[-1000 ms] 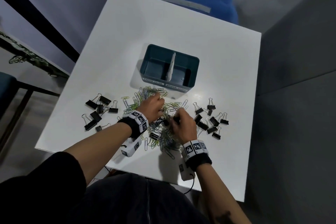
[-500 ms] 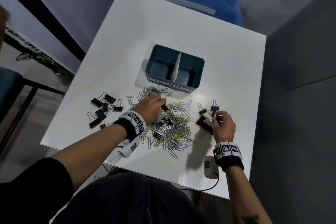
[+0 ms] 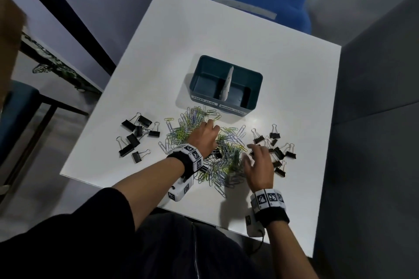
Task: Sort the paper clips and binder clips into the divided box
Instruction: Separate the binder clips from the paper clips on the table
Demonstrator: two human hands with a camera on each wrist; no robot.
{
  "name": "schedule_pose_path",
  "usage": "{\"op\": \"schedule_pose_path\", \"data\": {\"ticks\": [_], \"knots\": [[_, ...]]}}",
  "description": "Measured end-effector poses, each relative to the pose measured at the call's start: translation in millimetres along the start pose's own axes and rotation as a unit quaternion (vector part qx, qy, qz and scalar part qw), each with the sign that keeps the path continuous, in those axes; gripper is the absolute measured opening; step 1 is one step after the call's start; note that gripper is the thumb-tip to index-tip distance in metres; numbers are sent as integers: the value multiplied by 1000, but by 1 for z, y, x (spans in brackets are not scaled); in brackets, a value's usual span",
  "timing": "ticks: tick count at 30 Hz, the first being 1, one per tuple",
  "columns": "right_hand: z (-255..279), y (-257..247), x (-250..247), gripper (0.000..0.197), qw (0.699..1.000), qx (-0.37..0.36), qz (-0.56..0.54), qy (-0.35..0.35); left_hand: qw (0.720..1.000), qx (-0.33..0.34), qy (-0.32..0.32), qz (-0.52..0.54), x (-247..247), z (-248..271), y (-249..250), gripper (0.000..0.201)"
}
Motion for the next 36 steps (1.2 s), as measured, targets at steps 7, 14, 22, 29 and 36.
{"op": "schedule_pose_path", "data": {"ticks": [7,14,22,29,36], "knots": [[7,-25,20,30,999,-31,-28,-17,990,-32,17,133,2,3,-24,19],[0,-52,54,48,988,-68,46,-131,995,-25,14,100,1,9,-35,28],[-5,-62,53,40,987,-89,85,-105,999,-21,-20,18,4,4,-19,22],[-12,-65,61,38,980,-73,126,-137,1000,-4,-4,26,-4,6,-11,30],[-13,-75,70,30,973,-90,120,-173,982,-62,5,178,-19,8,-31,15]]}}
Point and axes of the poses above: each hand's wrist, its own z-axis away from the middle knuckle, its own x-axis out of the palm, y = z × x, the point moved 9 cm from there along -z, towards the middle knuckle, and after that the axes turned 8 degrees about -x, right-handed, at the moved point
